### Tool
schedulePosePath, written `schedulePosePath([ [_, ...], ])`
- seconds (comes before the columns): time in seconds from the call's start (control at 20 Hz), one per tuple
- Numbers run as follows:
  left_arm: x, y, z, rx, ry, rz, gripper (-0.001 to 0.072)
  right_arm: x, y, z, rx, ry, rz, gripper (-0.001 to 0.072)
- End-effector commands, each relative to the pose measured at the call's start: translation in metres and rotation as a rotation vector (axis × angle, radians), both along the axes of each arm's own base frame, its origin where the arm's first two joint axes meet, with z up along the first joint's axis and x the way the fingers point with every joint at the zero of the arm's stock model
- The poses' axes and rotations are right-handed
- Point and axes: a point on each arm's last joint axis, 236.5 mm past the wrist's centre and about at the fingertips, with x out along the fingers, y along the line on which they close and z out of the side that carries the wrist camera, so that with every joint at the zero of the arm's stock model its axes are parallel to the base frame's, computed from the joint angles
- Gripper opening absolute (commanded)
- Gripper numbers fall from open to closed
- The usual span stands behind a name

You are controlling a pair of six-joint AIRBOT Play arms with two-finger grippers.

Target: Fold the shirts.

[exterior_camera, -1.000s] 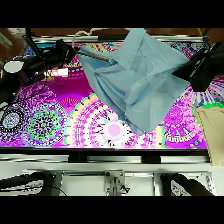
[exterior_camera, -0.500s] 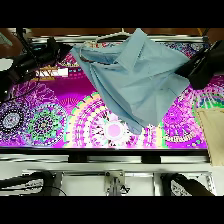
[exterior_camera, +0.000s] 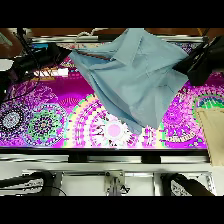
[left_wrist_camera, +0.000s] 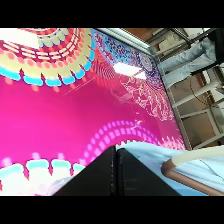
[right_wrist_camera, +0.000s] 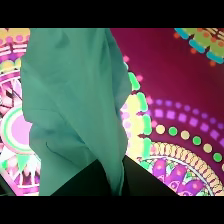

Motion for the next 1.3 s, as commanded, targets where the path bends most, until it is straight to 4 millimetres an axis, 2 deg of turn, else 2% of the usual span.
schedulePosePath([
  [0.0,0.002,0.003,0.008,-0.003,-0.018,0.007,0.005,-0.003,-0.003,-0.005,-0.017,0.021,0.0,0.007],
  [0.25,0.001,-0.002,0.044,-0.077,-0.068,-0.002,0.0051,-0.008,-0.012,-0.013,-0.054,0.06,-0.022,0.007],
  [0.45,-0.017,-0.019,0.066,-0.057,-0.113,-0.099,0.005,0.001,-0.014,-0.024,-0.032,0.117,-0.074,0.007],
  [0.65,-0.044,-0.044,0.103,-0.003,-0.244,-0.17,0.005,0.014,-0.001,-0.038,0.059,0.214,-0.098,0.007],
  [0.8,-0.066,-0.064,0.141,0.02,-0.358,-0.216,0.005,0.023,0.005,-0.046,0.049,0.221,-0.103,0.007],
  [0.95,-0.083,-0.082,0.183,0.018,-0.468,-0.237,0.005,0.027,0.03,-0.053,0.001,0.197,-0.065,0.007],
  [1.1,-0.108,-0.103,0.211,0.017,-0.547,-0.297,0.005,0.049,0.047,-0.041,0.046,0.113,-0.132,0.007],
  [1.25,-0.129,-0.113,0.209,0.064,-0.57,-0.373,0.005,0.068,0.047,-0.023,0.134,0.05,-0.215,0.007],
])
